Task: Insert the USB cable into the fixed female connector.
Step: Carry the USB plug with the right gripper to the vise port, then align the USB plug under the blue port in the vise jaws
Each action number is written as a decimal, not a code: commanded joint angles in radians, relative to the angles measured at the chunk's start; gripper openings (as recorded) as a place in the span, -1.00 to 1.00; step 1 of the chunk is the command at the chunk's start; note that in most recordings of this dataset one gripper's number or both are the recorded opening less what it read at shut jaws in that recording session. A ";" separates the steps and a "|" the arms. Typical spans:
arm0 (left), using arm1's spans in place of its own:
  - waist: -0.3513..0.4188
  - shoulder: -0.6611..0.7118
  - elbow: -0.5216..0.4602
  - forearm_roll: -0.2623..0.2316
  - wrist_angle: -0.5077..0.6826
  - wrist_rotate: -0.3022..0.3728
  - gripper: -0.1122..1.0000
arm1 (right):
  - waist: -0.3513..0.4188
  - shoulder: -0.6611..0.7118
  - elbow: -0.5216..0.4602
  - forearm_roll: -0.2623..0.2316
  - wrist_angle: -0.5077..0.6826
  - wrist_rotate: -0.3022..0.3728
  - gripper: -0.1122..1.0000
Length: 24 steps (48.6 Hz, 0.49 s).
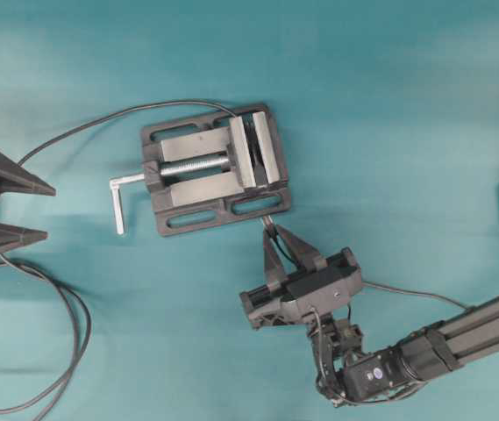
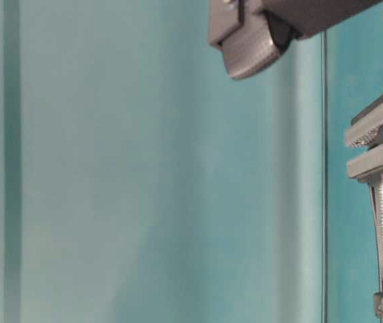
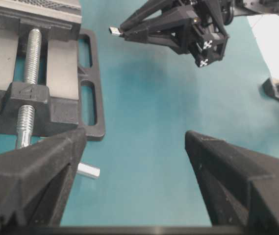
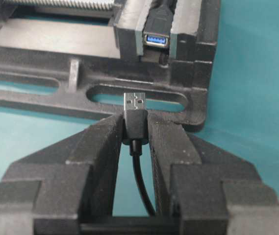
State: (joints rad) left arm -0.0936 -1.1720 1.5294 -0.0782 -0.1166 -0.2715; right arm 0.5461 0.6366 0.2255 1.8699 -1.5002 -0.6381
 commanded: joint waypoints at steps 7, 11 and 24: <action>-0.003 0.014 -0.012 0.005 -0.005 0.014 0.99 | -0.018 -0.018 -0.026 0.003 -0.017 -0.002 -0.41; -0.003 0.014 -0.012 0.005 -0.005 0.014 0.99 | -0.026 -0.018 -0.031 0.003 -0.020 -0.002 -0.41; -0.002 0.014 -0.012 0.003 -0.003 0.014 0.99 | -0.048 -0.018 -0.048 0.005 -0.048 -0.002 -0.41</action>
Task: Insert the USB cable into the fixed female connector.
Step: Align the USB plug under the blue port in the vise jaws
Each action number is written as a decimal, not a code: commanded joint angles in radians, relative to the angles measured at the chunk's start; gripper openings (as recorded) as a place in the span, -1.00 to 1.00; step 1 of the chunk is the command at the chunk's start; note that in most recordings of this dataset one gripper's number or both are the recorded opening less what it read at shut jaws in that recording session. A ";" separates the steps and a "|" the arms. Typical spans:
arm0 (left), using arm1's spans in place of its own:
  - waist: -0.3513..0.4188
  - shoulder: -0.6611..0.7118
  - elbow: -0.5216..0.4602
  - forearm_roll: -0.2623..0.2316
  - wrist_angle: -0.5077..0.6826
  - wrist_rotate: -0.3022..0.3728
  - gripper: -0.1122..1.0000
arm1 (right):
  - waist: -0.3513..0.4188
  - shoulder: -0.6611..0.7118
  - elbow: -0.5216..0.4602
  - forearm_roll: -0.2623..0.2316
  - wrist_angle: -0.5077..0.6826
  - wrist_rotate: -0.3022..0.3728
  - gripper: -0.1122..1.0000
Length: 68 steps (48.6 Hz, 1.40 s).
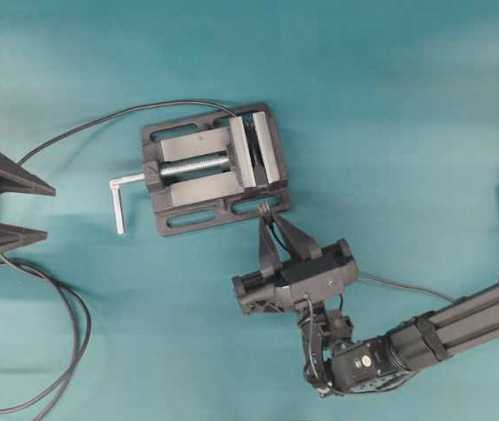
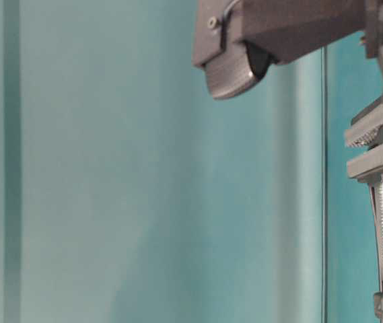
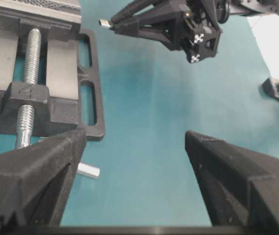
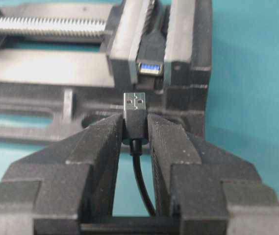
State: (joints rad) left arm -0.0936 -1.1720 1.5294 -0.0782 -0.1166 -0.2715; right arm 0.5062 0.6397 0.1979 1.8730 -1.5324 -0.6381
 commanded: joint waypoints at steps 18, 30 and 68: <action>-0.002 0.014 -0.009 0.005 -0.003 0.014 0.99 | -0.028 -0.017 -0.021 0.017 -0.015 0.002 -0.41; -0.002 0.014 -0.009 0.005 -0.002 0.015 0.99 | -0.034 -0.015 -0.023 0.017 -0.012 0.003 -0.41; -0.003 0.014 -0.005 0.005 0.000 0.015 0.99 | -0.055 -0.005 -0.028 0.017 0.003 0.005 -0.41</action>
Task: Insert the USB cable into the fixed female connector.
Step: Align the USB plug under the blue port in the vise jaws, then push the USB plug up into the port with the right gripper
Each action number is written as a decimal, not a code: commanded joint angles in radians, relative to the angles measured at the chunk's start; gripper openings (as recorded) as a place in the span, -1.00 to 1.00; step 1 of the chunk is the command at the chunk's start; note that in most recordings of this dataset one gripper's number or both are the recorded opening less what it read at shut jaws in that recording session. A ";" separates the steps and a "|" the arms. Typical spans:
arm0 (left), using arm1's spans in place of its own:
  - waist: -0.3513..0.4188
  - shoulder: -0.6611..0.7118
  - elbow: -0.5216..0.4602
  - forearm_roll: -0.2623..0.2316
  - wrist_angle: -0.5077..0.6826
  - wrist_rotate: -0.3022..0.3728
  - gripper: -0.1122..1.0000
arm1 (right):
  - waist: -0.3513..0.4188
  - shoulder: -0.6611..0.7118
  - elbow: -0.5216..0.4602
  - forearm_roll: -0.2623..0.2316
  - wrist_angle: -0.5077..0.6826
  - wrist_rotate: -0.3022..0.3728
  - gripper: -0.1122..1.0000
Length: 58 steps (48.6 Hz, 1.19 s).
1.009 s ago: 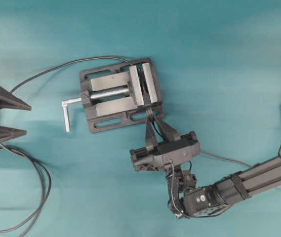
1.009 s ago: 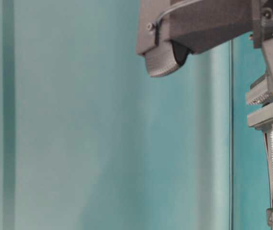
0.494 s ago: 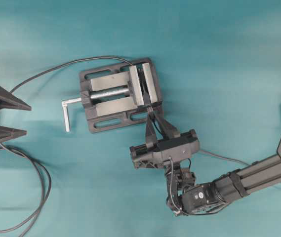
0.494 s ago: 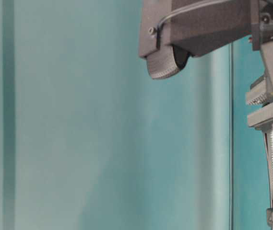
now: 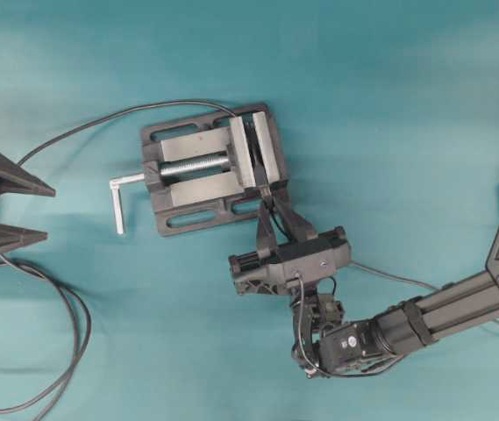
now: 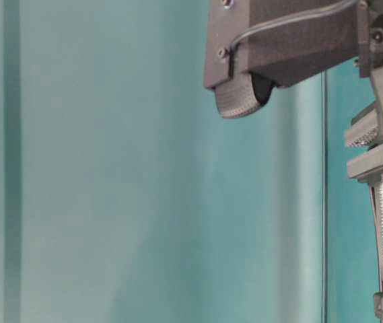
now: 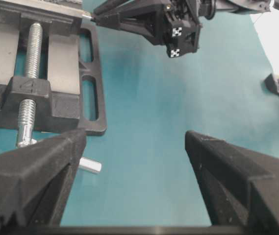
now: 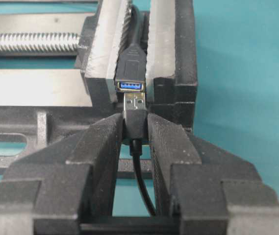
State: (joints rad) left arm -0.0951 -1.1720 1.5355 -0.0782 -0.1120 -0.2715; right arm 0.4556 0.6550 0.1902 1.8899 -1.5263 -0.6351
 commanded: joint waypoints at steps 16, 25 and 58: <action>0.000 0.014 -0.011 0.005 -0.005 0.015 0.99 | -0.012 -0.020 -0.029 -0.005 -0.008 0.002 -0.41; 0.000 0.012 -0.008 0.005 -0.005 0.015 0.99 | -0.015 -0.020 -0.031 -0.012 -0.015 0.000 -0.41; 0.000 0.014 -0.005 0.005 -0.006 0.014 0.99 | -0.025 -0.038 -0.026 -0.012 -0.037 -0.012 -0.41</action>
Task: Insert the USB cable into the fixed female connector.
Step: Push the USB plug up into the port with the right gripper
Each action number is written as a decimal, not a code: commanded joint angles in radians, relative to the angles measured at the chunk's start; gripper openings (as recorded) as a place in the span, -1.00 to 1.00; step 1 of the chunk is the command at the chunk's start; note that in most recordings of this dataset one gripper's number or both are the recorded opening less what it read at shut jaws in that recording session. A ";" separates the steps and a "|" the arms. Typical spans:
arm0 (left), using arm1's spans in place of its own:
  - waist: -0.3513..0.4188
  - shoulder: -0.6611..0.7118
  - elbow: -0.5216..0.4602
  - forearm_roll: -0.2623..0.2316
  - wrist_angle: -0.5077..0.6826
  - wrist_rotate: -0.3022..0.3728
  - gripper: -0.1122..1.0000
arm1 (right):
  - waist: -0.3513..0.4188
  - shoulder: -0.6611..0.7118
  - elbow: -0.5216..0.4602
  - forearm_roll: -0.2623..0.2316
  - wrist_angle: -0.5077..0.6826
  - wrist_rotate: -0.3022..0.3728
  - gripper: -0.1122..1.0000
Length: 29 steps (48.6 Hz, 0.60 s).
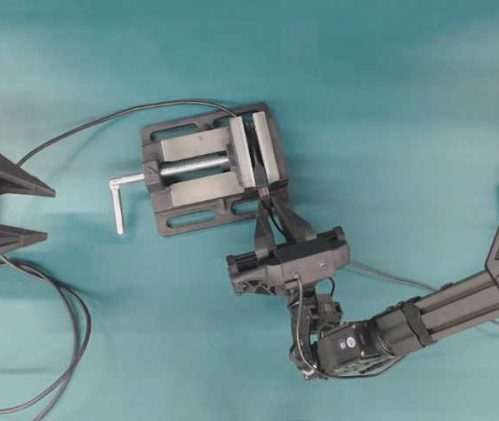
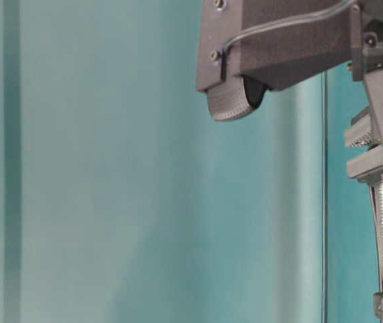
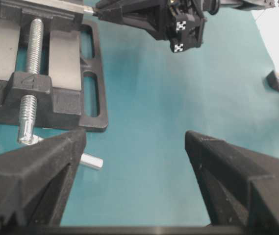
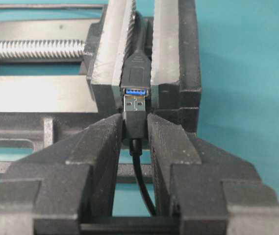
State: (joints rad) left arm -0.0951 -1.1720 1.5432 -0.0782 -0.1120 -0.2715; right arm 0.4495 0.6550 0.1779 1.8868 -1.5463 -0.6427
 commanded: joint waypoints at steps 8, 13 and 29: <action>0.000 0.014 -0.012 0.005 -0.006 0.014 0.99 | -0.018 -0.038 -0.017 -0.009 -0.017 -0.017 -0.41; 0.000 0.014 -0.012 0.005 -0.008 0.014 0.99 | -0.023 -0.038 -0.014 -0.009 -0.017 -0.015 -0.41; 0.000 0.014 -0.012 0.005 -0.009 0.014 0.99 | -0.046 -0.038 -0.009 -0.009 -0.015 -0.014 -0.41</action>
State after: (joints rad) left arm -0.0951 -1.1720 1.5432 -0.0782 -0.1135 -0.2715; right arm 0.4387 0.6550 0.1764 1.8853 -1.5509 -0.6565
